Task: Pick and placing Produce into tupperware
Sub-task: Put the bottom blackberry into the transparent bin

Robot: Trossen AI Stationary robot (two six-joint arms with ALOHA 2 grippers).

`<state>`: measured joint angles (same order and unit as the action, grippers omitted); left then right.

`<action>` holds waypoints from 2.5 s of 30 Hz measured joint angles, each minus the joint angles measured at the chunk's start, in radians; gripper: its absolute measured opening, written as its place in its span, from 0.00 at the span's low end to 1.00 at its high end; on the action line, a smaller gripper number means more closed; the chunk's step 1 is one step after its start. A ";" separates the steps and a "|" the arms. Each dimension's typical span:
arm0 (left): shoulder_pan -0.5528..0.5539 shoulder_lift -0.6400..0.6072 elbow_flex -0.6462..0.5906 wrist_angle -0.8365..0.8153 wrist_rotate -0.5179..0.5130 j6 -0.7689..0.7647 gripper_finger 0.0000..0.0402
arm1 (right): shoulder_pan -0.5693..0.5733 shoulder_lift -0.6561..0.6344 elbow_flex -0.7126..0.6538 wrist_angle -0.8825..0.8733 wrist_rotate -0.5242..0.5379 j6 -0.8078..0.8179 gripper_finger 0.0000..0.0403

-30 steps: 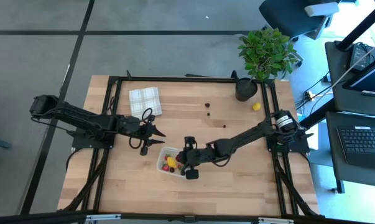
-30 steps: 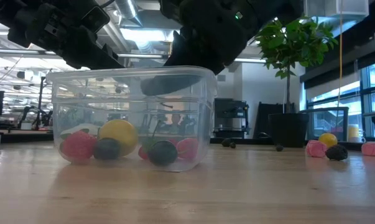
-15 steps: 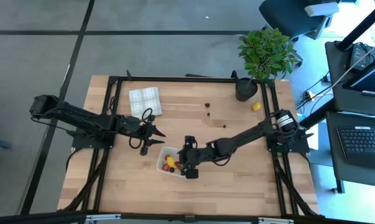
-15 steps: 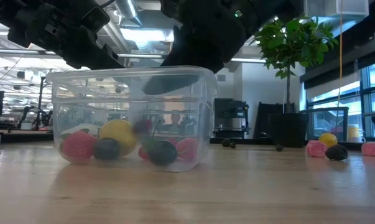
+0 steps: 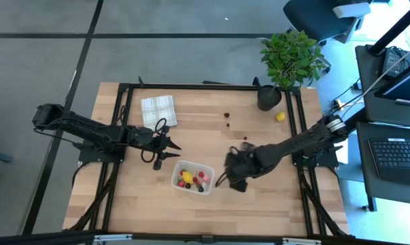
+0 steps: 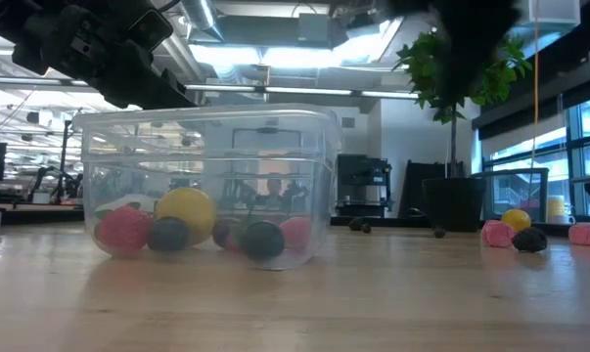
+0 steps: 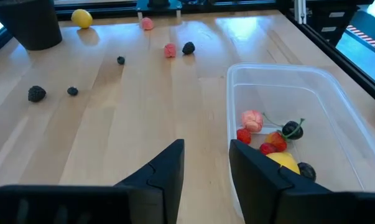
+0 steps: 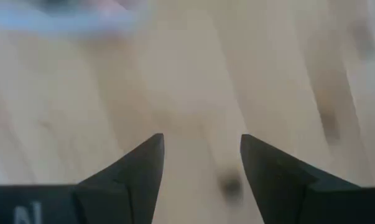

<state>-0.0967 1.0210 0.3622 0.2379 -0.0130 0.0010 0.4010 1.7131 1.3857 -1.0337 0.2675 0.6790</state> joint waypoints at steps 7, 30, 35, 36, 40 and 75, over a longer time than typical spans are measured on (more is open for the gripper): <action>0.000 0.000 0.000 0.002 0.000 -0.001 0.30 | 0.002 -0.026 -0.074 -0.192 0.001 0.386 0.50; 0.000 0.000 0.000 0.002 0.000 -0.047 0.30 | -0.066 -0.025 -0.385 0.066 -0.147 0.402 0.50; 0.000 0.000 0.000 0.002 0.000 -0.047 0.30 | -0.068 -0.025 -0.437 0.189 -0.165 0.365 0.50; 0.000 0.000 0.000 0.002 0.000 -0.047 0.30 | -0.069 -0.025 -0.445 0.209 -0.166 0.364 0.50; 0.000 0.000 0.000 0.002 0.000 -0.047 0.30 | -0.080 -0.025 -0.473 0.235 -0.167 0.364 0.50; 0.000 0.000 0.000 0.002 -0.001 -0.047 0.30 | -0.104 -0.024 -0.363 0.478 -0.212 0.177 0.24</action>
<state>-0.0963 1.0210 0.3622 0.2394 -0.0135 -0.0456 0.2970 1.6890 1.0229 -0.5555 0.0557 0.8556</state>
